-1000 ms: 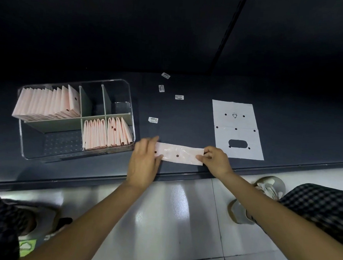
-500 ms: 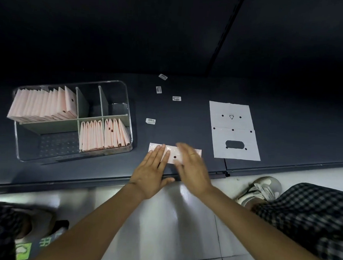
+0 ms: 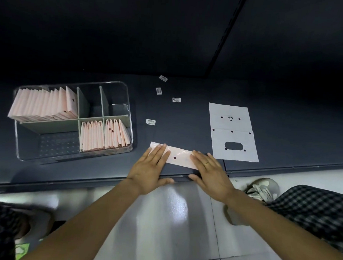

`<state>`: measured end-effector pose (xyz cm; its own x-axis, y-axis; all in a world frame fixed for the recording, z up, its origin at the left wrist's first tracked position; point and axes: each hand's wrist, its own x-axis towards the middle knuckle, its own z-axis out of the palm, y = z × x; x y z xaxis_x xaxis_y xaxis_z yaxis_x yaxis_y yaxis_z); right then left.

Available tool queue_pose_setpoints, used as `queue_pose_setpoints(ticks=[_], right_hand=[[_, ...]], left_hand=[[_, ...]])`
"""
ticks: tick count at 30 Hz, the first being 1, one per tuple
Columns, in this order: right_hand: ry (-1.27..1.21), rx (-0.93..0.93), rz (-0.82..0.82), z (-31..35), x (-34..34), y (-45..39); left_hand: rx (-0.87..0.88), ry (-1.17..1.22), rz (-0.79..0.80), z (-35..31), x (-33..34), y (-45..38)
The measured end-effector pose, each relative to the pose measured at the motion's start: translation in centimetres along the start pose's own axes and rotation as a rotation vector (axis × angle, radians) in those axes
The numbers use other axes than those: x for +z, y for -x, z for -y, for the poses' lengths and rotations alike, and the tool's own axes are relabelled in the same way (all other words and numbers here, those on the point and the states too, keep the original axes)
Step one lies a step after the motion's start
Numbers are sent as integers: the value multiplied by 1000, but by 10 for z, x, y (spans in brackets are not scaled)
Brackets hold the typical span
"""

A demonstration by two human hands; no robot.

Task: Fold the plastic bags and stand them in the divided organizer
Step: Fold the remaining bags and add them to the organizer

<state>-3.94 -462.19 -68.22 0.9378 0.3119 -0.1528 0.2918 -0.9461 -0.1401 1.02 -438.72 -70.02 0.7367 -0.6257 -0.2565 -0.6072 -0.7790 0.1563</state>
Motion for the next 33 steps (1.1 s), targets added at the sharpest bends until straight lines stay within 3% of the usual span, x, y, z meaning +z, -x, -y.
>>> queue_pose_setpoints(ticks=[3, 7, 9, 14, 18, 24, 28, 33], right_hand=[[27, 7, -49, 8, -14, 1], [5, 5, -55, 29, -14, 14], [-74, -23, -22, 41, -10, 20], [-300, 19, 16, 44, -11, 10], [-135, -110, 89, 29, -14, -8], [-176, -205, 186, 30, -12, -32], [-162, -241, 140, 32, -5, -38], [-351, -114, 32, 42, 5, -31]], left_hand=[[4, -63, -88, -1, -15, -1], [174, -106, -261, -14, -15, 12], [220, -63, -261, -18, -6, 22], [124, 42, -322, -18, 6, 34], [75, 194, -406, -16, 6, 35], [24, 419, -440, -19, 4, 41], [-105, 539, -410, -18, 13, 47], [-161, 567, -419, -21, 13, 45]])
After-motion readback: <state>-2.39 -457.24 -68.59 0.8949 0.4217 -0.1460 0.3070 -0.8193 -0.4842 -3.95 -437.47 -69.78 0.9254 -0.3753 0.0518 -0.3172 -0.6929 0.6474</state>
